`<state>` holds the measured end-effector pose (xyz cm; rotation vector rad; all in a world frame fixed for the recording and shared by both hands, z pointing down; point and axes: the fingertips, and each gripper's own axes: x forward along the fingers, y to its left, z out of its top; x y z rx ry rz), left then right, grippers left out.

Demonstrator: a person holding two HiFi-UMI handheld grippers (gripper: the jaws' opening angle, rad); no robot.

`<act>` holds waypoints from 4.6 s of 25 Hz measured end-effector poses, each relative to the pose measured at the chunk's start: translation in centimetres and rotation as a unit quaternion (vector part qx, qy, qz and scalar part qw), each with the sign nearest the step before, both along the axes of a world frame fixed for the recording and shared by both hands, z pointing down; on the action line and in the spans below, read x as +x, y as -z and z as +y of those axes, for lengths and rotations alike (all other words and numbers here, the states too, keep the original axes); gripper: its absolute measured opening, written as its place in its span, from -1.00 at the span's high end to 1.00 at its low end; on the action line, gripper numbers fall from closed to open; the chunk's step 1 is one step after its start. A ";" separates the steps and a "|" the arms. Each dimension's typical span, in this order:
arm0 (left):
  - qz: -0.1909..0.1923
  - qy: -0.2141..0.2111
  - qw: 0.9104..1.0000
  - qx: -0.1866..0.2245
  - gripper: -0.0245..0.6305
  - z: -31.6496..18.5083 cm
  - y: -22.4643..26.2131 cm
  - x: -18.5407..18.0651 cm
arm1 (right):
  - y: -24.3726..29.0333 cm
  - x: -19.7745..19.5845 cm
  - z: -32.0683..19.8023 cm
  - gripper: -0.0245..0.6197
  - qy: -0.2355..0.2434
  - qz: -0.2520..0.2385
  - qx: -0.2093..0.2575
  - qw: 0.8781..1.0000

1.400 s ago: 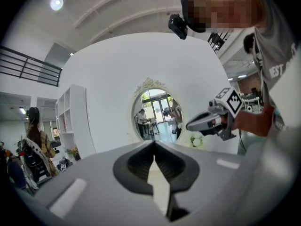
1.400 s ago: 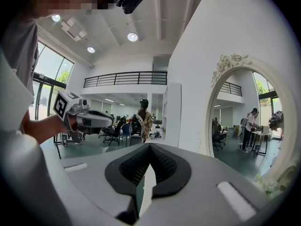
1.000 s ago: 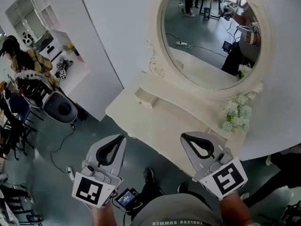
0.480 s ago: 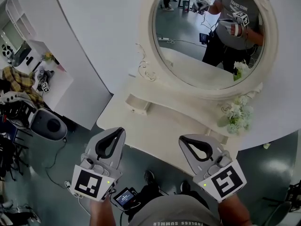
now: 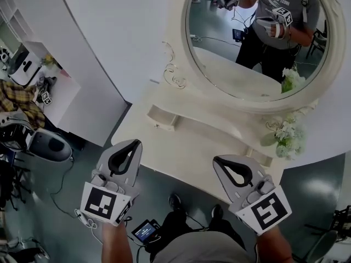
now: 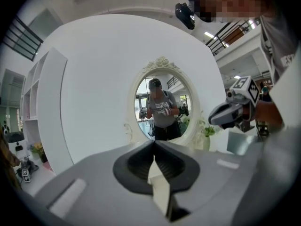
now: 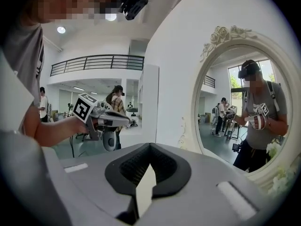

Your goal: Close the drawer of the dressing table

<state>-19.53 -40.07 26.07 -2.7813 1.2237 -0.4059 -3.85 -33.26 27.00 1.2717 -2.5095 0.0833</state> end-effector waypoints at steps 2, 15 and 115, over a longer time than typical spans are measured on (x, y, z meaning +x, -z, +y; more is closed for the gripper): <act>-0.002 0.003 1.000 -0.008 0.92 -0.9 -1.2 -0.7 | -0.6 -0.2 -0.3 0.92 -0.004 0.000 -0.006 1.000; -0.012 0.019 0.998 -0.062 0.92 -5.2 -9.2 -3.6 | -5.9 -1.9 -2.3 0.92 -0.012 0.008 -0.056 0.998; -0.146 0.000 0.959 -0.243 0.65 -25.0 -41.2 4.4 | -23.7 3.8 -9.5 0.92 -0.079 -0.022 -0.158 0.984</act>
